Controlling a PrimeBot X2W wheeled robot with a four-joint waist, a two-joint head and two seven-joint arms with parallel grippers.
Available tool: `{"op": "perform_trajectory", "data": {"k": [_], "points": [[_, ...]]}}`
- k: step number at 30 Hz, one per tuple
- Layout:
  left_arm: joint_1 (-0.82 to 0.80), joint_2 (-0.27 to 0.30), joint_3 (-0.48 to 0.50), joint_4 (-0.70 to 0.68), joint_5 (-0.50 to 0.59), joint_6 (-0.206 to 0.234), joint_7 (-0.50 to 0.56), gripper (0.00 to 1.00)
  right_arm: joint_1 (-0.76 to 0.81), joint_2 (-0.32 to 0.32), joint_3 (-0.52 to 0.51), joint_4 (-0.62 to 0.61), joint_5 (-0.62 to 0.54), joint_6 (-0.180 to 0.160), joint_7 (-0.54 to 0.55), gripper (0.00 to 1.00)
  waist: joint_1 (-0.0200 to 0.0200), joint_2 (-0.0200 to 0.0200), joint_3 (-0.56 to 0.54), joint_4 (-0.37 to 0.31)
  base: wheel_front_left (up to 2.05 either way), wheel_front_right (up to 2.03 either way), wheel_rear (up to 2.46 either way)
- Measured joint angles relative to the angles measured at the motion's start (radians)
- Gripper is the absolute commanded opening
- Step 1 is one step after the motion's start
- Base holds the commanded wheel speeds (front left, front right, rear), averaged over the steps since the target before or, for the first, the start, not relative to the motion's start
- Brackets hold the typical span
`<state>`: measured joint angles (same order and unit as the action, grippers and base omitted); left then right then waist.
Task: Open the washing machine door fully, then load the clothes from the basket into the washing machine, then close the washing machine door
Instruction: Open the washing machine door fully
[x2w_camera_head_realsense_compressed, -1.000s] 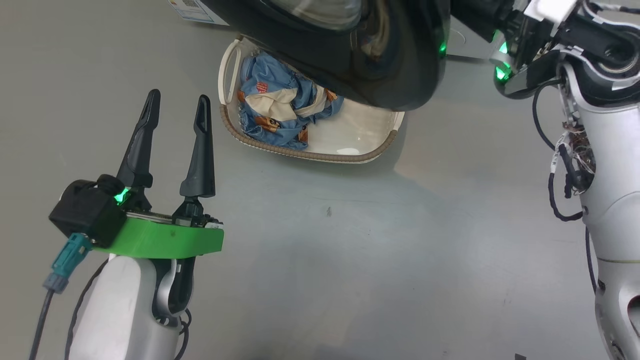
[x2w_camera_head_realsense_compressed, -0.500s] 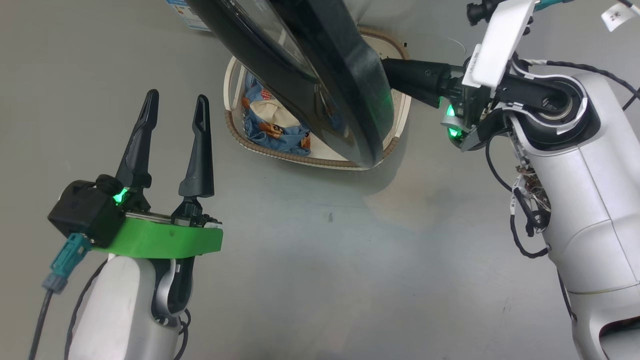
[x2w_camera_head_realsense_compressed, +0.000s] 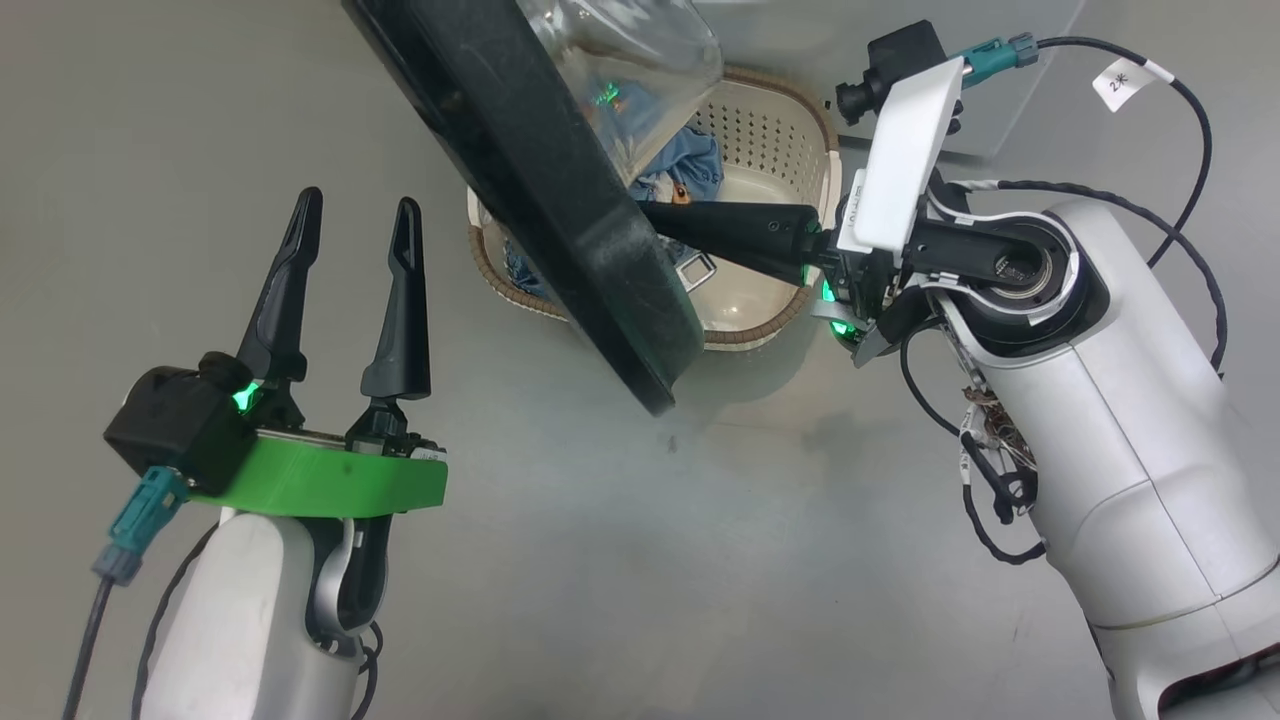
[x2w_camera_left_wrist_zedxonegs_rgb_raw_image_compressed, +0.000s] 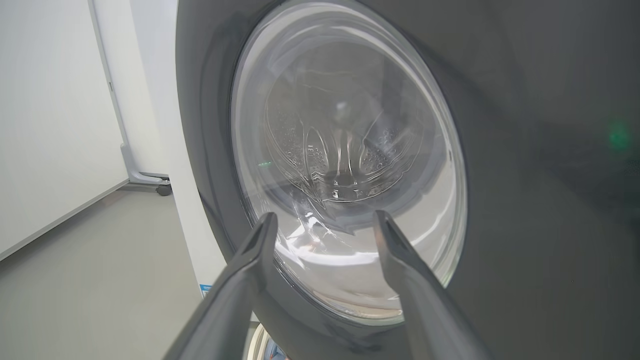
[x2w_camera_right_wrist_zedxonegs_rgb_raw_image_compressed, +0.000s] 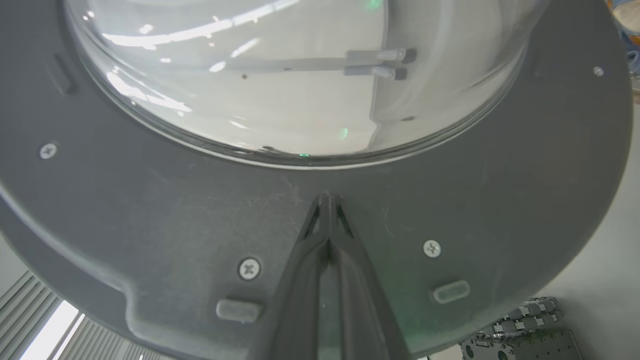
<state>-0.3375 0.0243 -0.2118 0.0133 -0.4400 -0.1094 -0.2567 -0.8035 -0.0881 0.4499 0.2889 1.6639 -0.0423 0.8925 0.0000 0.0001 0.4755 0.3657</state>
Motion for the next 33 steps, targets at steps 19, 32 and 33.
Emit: {"op": "perform_trajectory", "data": {"k": [19,32,33], "points": [[0.011,0.000,0.006,0.025,0.000,0.008,0.000,1.00,0.058,0.007,0.102,0.024,0.060,0.033,-0.059,0.00,0.0000,-0.0001,-0.026,0.022,0.00,0.00,0.00],[0.034,0.000,0.046,0.039,0.021,0.016,0.000,1.00,0.059,0.011,0.102,0.045,0.096,0.069,-0.146,0.00,0.0000,-0.0001,-0.066,0.007,0.00,0.00,0.00],[0.035,0.000,0.048,0.039,0.024,0.016,0.000,1.00,0.059,0.011,0.096,0.051,0.096,0.072,-0.152,0.00,0.0000,-0.0001,-0.069,0.005,0.00,0.00,0.00]]}}
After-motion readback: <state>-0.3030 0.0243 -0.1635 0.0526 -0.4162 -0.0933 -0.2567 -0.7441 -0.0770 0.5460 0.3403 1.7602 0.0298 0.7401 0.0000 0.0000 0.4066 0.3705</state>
